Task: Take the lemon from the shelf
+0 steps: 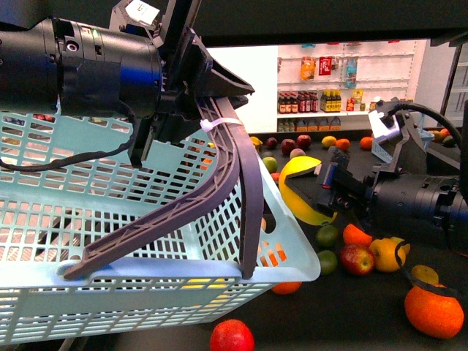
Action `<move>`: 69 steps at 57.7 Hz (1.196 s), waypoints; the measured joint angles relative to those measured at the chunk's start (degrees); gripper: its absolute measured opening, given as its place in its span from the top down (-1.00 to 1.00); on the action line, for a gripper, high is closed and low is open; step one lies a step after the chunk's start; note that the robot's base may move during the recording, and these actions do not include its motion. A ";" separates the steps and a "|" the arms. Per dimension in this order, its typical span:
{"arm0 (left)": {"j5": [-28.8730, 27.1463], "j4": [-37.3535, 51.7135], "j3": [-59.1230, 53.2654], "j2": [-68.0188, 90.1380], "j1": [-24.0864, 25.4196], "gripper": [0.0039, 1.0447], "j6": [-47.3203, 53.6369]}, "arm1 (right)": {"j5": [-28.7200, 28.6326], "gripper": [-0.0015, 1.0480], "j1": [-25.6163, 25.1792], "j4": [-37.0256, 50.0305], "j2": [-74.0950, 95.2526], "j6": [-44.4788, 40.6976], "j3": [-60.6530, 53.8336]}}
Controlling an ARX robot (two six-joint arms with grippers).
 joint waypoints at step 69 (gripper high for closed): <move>-0.11 -0.07 0.00 0.04 0.00 0.85 -0.20 | 9.79 -0.86 0.26 -5.66 -5.31 -11.76 -4.55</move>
